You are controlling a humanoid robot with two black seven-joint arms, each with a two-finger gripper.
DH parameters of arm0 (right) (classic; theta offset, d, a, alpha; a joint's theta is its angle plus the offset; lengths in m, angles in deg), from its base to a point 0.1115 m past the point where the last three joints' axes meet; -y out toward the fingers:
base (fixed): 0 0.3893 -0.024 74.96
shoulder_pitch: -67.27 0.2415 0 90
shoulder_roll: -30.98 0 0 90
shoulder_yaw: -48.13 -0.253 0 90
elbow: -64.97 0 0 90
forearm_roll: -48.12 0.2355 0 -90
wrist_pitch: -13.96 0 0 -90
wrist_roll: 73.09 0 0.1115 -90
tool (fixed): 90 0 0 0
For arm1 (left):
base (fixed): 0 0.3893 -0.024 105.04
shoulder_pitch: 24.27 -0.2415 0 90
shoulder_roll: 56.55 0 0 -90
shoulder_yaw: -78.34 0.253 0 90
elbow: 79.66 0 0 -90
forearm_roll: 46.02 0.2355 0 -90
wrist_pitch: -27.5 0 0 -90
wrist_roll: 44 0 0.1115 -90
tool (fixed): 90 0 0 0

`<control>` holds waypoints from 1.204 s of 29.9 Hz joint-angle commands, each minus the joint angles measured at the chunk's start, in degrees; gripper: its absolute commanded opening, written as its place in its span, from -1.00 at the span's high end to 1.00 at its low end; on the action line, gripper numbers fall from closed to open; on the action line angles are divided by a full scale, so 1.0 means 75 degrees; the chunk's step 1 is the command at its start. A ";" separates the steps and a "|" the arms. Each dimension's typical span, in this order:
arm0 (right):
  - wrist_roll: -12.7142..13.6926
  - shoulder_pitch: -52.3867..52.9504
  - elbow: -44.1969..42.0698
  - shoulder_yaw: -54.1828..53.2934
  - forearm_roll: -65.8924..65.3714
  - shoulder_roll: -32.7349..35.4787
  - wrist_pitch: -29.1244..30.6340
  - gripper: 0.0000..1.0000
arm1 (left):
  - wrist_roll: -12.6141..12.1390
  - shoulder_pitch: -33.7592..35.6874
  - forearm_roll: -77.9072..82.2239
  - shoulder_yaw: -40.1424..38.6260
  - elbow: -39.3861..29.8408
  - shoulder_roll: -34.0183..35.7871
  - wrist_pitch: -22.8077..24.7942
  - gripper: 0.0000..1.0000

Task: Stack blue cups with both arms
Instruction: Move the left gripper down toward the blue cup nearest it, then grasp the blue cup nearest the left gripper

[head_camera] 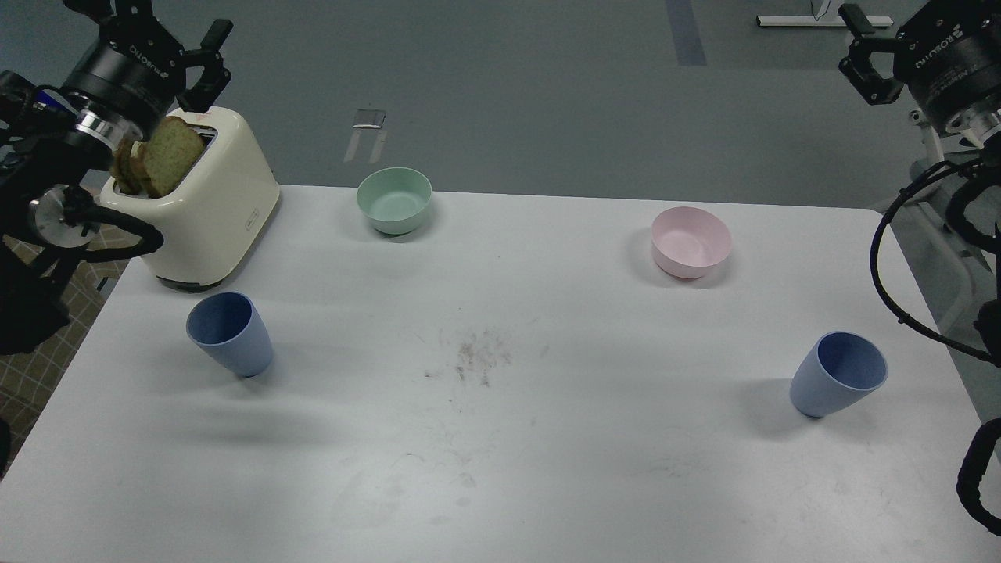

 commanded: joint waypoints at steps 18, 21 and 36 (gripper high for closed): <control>-0.0717 -0.0357 0.0020 -0.0251 0.0005 0.0177 0.0090 -1.00 | 0.0223 -0.2163 0.7705 0.0212 -0.4596 0.4386 -0.0509 -0.60; -0.0789 -0.0474 0.0020 -0.0332 0.0005 0.0177 0.0090 -1.00 | 0.0317 -0.2317 0.8550 0.0552 -0.4666 0.4575 -0.0533 -0.60; -0.0824 -0.0685 0.0020 -0.0520 0.0005 0.0341 0.0090 -1.00 | 0.0329 -0.2363 1.1248 0.1783 -0.4199 0.3931 -0.1599 -0.50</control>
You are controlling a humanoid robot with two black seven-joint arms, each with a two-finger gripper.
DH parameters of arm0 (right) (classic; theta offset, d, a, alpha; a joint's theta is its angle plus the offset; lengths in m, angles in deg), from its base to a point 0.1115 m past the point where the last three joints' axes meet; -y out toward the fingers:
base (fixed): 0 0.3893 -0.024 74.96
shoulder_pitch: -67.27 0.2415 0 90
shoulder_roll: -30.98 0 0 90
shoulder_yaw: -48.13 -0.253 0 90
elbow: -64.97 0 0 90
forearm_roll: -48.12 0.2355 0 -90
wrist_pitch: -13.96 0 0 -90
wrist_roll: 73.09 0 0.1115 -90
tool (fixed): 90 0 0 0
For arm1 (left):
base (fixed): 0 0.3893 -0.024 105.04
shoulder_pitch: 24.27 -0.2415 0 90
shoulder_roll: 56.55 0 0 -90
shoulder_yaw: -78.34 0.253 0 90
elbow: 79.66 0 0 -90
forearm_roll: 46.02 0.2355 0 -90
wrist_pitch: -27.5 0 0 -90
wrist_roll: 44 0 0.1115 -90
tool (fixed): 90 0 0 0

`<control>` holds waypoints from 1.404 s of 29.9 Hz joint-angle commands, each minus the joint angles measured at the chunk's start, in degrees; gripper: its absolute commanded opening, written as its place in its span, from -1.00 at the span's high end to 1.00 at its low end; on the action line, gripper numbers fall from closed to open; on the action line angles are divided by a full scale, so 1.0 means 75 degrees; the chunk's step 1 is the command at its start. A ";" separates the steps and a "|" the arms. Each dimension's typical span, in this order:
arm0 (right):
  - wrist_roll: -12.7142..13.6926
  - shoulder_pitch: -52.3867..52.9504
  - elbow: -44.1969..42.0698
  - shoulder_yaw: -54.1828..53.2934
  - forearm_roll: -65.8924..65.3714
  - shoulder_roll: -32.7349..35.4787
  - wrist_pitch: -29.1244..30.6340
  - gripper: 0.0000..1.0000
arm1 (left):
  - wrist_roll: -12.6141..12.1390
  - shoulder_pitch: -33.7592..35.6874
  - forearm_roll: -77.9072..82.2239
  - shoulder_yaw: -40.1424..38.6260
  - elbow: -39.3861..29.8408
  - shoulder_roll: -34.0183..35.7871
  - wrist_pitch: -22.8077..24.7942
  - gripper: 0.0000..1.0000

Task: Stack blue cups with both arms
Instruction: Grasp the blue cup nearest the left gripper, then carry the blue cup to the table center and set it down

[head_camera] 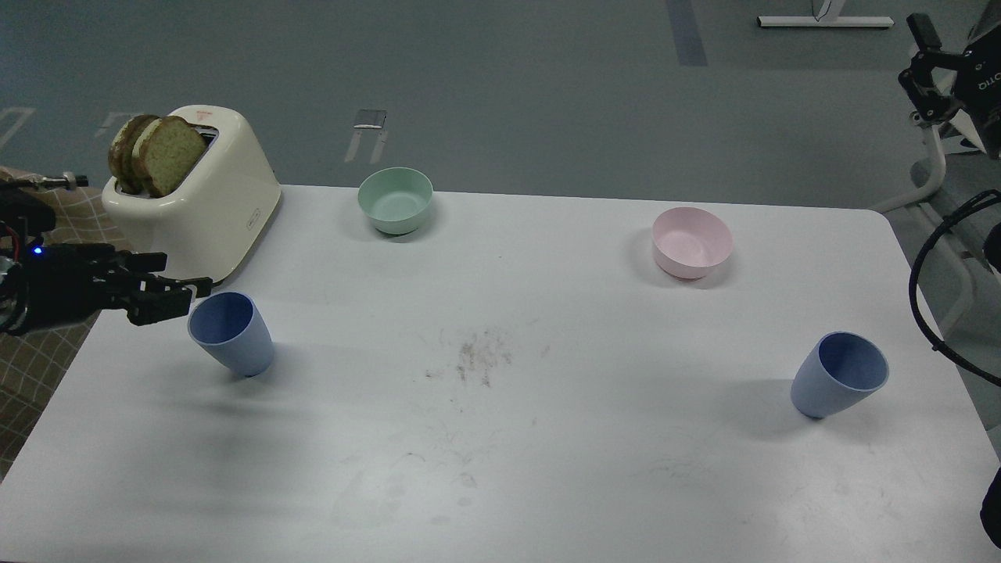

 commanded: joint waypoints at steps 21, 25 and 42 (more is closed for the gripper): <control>-0.0069 -0.0012 -0.0014 -0.0014 0.0103 -0.0205 -0.0001 -1.00 | 0.0307 -0.0011 -0.0004 0.0208 0.1585 -0.1070 0.0071 0.93; -0.0069 -0.0012 -0.0037 -0.0002 0.0103 -0.0206 -0.0001 -1.00 | 0.0307 0.0082 -0.0004 0.0197 0.1503 -0.1070 0.0071 1.00; -0.0069 -0.0750 -0.0003 -0.0517 0.0103 0.0414 -0.0001 -1.00 | 0.0307 0.2458 0.0299 0.0208 0.0693 -0.2309 0.1182 1.00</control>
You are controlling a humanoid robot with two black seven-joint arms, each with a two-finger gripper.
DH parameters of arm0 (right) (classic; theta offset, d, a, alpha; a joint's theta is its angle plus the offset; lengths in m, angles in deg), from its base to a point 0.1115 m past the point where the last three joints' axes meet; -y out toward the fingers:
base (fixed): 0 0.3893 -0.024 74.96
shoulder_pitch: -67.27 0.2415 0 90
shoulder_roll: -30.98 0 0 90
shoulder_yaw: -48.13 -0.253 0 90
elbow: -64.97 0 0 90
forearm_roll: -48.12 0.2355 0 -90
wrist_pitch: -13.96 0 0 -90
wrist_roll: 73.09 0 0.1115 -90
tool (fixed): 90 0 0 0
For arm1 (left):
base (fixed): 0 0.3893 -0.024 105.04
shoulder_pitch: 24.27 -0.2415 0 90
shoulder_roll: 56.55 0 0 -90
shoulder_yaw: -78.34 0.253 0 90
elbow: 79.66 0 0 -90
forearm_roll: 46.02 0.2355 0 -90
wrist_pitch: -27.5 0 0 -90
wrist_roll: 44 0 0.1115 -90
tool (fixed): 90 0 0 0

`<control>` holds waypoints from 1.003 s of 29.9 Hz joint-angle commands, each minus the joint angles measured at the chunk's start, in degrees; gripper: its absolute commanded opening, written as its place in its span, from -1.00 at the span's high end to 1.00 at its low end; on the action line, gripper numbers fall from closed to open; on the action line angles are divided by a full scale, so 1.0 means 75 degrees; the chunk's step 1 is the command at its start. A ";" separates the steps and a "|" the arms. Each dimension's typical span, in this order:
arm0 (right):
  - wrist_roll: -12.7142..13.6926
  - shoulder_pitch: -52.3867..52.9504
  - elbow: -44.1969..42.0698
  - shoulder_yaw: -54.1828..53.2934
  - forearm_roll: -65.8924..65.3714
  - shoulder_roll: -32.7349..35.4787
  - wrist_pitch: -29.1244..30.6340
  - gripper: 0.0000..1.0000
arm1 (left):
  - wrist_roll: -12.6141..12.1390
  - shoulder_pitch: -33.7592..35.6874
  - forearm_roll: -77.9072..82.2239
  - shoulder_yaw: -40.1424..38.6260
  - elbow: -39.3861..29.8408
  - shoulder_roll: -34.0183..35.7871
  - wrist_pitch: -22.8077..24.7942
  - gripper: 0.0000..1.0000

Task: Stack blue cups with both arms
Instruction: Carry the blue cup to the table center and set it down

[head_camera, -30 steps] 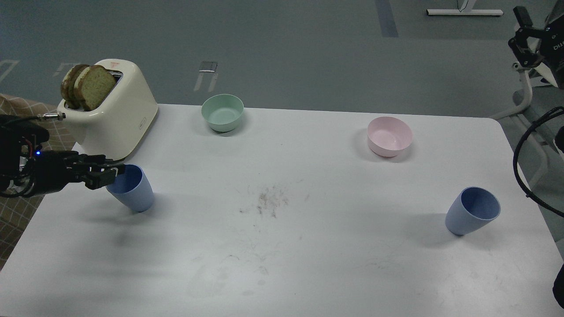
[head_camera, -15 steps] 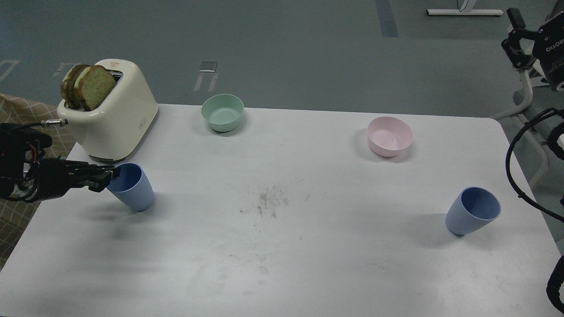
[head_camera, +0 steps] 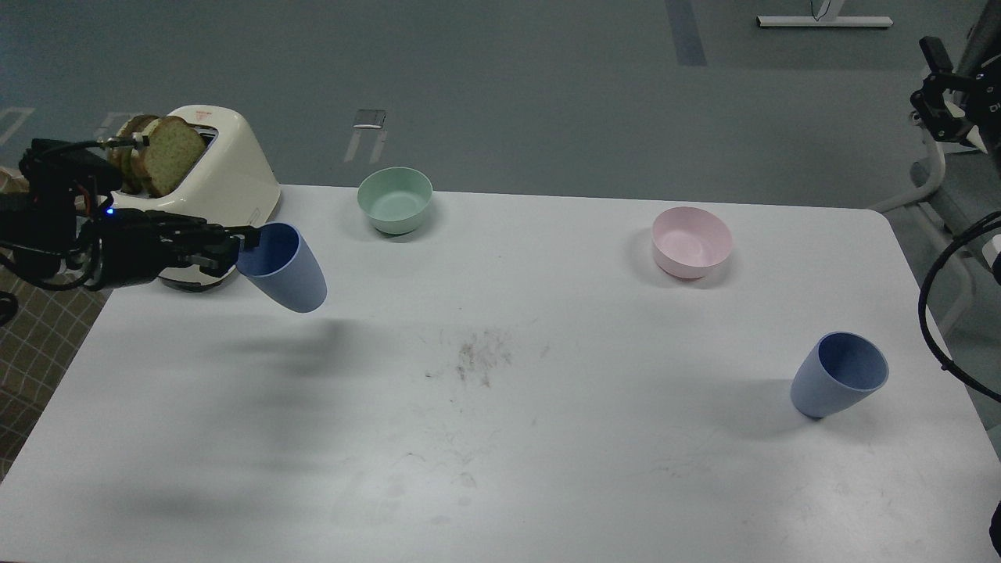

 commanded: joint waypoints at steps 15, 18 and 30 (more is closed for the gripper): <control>0.0012 -0.0719 0.0005 -0.0795 0.0011 0.0887 0.0000 -1.00 | -0.0031 0.3068 0.0787 0.2572 0.1163 -0.4069 0.0953 1.00; 0.0000 -0.0813 0.0017 -0.0795 0.0011 0.0887 0.0000 -1.00 | -0.0113 0.3080 0.0799 0.2620 0.1409 -0.4479 0.0953 1.00; 0.0012 -0.1082 0.0017 -0.0806 0.0011 0.0958 0.0000 -1.00 | -0.0395 0.3009 0.0939 0.3311 0.1902 -0.4984 0.0818 1.00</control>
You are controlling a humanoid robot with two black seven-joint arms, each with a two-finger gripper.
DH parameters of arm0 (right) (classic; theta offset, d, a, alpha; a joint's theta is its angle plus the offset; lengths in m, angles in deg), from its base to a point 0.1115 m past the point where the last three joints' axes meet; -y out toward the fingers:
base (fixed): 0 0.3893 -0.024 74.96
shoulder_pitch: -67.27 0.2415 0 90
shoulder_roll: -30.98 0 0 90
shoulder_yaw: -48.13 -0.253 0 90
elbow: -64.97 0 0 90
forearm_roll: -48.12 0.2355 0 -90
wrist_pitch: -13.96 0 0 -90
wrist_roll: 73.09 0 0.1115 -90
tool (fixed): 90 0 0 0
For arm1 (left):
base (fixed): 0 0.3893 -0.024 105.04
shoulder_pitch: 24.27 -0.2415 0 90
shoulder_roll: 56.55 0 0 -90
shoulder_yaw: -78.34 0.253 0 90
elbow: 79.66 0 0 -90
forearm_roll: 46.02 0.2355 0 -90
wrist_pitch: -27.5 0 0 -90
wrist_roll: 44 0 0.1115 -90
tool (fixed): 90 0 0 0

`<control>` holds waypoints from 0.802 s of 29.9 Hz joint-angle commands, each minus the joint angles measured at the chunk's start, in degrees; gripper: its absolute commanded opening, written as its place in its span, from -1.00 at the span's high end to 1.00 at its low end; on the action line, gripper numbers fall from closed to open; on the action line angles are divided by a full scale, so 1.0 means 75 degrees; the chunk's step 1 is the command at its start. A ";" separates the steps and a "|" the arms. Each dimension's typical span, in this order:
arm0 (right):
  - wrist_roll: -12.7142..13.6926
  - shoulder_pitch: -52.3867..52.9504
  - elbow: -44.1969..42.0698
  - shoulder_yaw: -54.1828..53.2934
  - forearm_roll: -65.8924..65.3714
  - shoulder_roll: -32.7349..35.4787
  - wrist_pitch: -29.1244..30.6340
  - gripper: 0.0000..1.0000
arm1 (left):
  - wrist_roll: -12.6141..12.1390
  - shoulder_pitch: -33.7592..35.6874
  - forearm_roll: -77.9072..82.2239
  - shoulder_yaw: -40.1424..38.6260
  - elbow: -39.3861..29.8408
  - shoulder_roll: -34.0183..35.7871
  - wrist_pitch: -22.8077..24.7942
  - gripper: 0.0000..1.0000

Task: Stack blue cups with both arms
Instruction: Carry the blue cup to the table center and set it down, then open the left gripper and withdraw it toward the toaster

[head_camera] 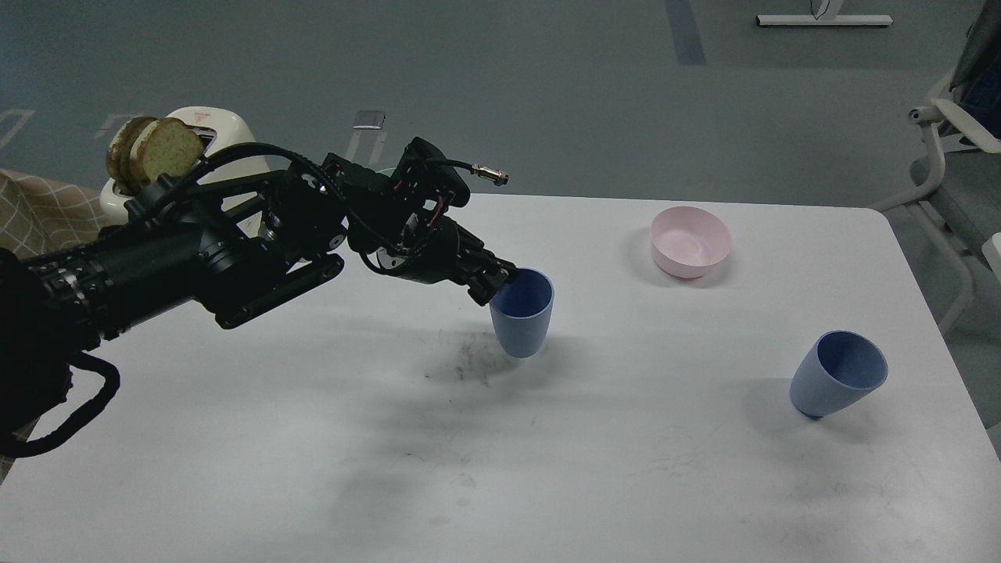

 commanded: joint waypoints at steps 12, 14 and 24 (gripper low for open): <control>0.0002 -0.0051 -0.0003 -0.0007 -0.0001 0.0021 0.0001 -1.00 | -0.0073 0.0027 -0.0067 0.0049 -0.0066 -0.0091 -0.0108 0.04; 0.0002 -0.0051 -0.0003 0.0005 -0.0001 0.0033 0.0001 -1.00 | -0.0072 0.0027 -0.0067 0.0049 -0.0101 -0.0102 -0.0108 -0.02; 0.0002 -0.0858 0.0571 0.0157 -0.0024 0.1110 0.0001 -1.00 | -0.0002 0.0309 -0.2197 -0.0559 -0.0019 0.0331 -0.0376 -0.78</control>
